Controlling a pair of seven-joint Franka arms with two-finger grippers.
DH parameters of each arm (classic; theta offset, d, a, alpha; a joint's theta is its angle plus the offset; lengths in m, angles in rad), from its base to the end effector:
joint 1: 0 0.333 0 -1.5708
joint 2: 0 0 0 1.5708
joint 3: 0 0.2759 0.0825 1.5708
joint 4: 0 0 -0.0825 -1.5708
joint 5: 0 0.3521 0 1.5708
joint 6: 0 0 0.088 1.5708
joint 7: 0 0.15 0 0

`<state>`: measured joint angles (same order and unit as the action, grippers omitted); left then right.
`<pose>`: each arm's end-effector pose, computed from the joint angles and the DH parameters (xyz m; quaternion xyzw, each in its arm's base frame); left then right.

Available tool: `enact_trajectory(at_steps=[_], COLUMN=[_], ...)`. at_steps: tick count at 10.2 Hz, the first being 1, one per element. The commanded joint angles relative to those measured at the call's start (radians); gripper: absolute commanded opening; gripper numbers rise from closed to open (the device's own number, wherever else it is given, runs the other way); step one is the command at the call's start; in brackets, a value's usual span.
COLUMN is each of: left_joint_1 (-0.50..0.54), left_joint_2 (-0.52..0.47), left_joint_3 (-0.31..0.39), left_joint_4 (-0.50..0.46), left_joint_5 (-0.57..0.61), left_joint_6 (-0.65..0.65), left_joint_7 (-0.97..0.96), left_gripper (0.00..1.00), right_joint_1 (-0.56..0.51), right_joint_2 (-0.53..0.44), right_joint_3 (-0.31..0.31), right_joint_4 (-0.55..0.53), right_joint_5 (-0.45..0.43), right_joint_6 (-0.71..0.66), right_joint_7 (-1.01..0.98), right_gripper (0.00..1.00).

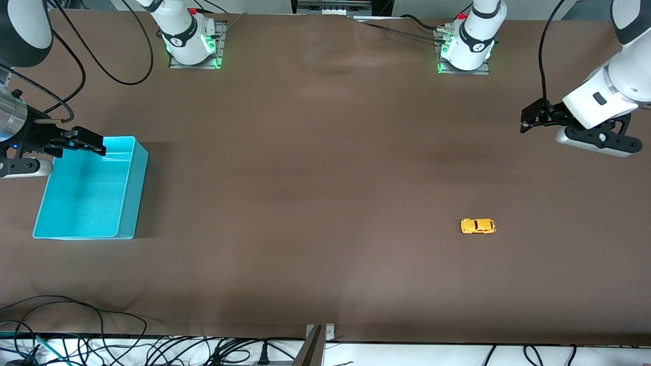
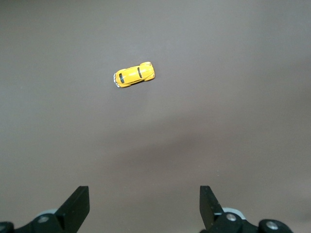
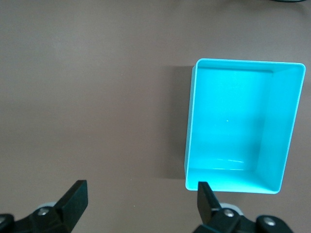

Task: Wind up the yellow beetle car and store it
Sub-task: 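Lower the open left gripper over the yellow beetle car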

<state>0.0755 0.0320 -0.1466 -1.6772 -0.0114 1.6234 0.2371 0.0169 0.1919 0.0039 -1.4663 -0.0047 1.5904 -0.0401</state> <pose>0.5248 -0.0383 0.4825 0.9873 -0.1529 -0.0419 0.0115 0.5691 0.0110 0.4839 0.9990 0.0305 -0.0339 0.0016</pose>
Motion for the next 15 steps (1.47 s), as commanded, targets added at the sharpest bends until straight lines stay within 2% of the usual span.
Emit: enact_trajectory(at_steps=[1, 4, 11, 13, 15], left_joint_1=[0.001, 0.012, 0.021, 0.02, 0.007], left_joint_2=[0.095, 0.186, 0.42, 0.454, 0.454], left_joint_3=[0.001, 0.002, 0.007, 0.007, 0.004], left_joint_4=[0.08, 0.092, 0.071, -0.002, -0.114], left_joint_5=[0.001, 0.001, 0.054, 0.054, 0.123], left_joint_6=[-0.022, 0.024, 0.343, 0.506, 0.689], left_joint_7=[0.152, 0.357, 0.922, 1.097, 1.148], left_gripper=[1.0, 1.0, 1.0, 1.0, 1.0], right_joint_1=[-0.002, -0.002, -0.002, -0.002, -0.006], right_joint_2=[0.006, 0.014, 0.018, 0.024, 0.026], right_joint_3=[-0.001, 0.001, -0.001, -0.001, -0.002], right_joint_4=[0.014, 0.014, 0.014, 0.014, 0.014], right_joint_5=[0.015, 0.018, 0.017, 0.005, 0.017], right_joint_6=[0.003, 0.014, 0.031, 0.028, 0.039], right_joint_7=[0.005, 0.006, 0.005, 0.0, -0.004], right_gripper=[1.0, 1.0, 1.0, 1.0, 1.0])
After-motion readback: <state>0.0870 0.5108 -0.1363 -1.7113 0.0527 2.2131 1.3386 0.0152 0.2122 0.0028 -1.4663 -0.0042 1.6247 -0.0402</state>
